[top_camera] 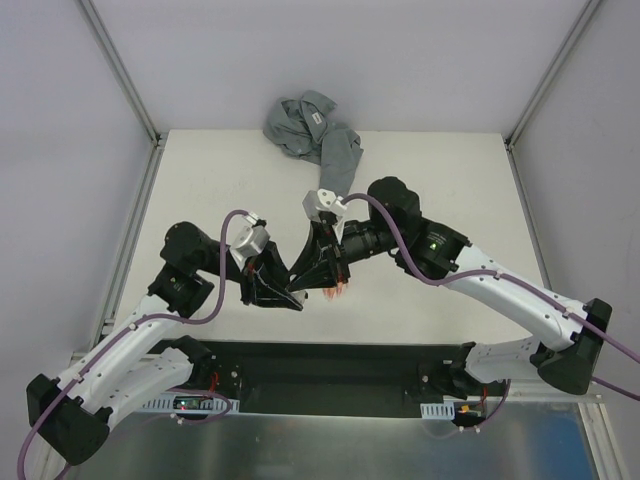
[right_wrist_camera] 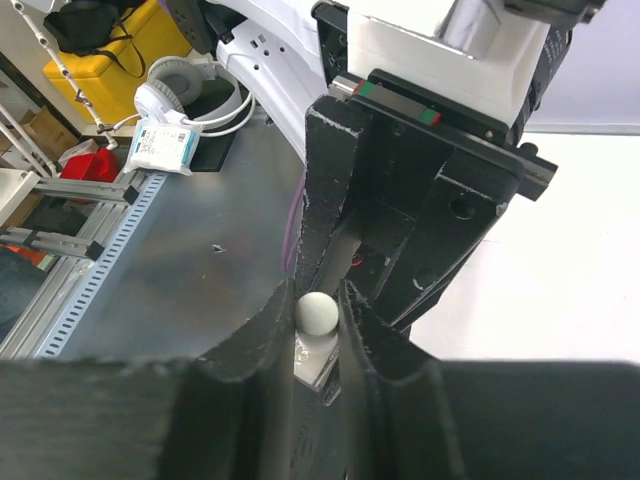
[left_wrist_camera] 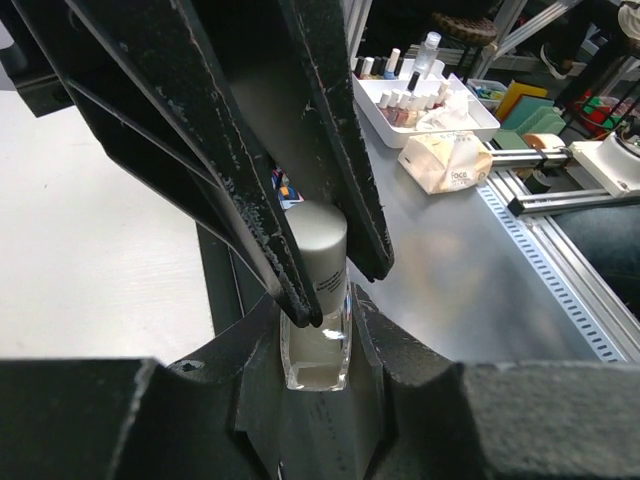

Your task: Paint the nails

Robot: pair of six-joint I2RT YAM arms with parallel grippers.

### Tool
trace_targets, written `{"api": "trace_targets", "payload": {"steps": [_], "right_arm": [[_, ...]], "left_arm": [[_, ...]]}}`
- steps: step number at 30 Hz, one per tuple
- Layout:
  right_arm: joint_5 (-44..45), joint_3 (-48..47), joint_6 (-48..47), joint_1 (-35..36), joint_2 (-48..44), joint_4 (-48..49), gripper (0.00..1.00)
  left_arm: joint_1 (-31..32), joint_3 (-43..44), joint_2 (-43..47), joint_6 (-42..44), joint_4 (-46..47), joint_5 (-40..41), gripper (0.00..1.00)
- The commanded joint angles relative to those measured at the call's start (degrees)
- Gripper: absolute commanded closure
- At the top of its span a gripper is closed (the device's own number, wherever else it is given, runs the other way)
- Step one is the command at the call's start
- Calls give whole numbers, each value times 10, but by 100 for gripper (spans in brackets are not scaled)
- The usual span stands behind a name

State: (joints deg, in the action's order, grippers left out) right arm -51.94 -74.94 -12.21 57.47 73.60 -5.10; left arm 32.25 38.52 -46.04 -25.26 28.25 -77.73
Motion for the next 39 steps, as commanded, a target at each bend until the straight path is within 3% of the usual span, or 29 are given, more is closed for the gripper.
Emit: {"api": "trace_targets", "payload": {"steps": [1,7,10,13,14,17,19,20,24,26,27,29,30,33,36,37,39], "right_arm": [[-37,-9,5,1,-4,40,88],[72,30,-5,34,-24,36,99],[185,45,-15,91,-39,20,100],[368,44,-7,138,-38,-13,99],[531,48,29,179,-36,-17,100],[914,87,189,278,-22,-24,99],[976,83,243,328,27,-10,100],[1025,28,254,339,48,-32,100],[1081,-73,253,354,116,-148,100],[1076,-73,242,354,107,-148,91],[1070,-65,231,353,101,-135,78],[1053,-54,198,353,74,-116,65],[1043,-45,185,351,62,-110,52],[979,-38,134,338,21,-109,38],[861,-31,84,320,-21,-107,28],[772,-27,72,303,-29,-107,27],[677,-25,40,281,-52,-119,24]], "left_arm": [[3,19,12,2,36,30,100],[-3,24,37,55,-33,164,100],[-8,24,55,76,-59,230,100],[-12,24,68,91,-87,286,100],[-14,23,77,95,-96,332,100],[-18,16,90,102,-109,391,100],[-25,16,89,98,-110,386,100],[-26,18,85,96,-110,380,100],[-26,16,79,96,-108,356,100],[-27,16,76,97,-108,348,100],[-26,17,75,98,-108,343,100],[-26,20,71,98,-108,320,100],[-26,21,68,99,-108,308,100],[-26,23,59,100,-108,267,100],[-26,31,44,102,-109,212,100],[-26,33,37,102,-108,193,100],[-26,37,31,94,-93,138,100]]}}
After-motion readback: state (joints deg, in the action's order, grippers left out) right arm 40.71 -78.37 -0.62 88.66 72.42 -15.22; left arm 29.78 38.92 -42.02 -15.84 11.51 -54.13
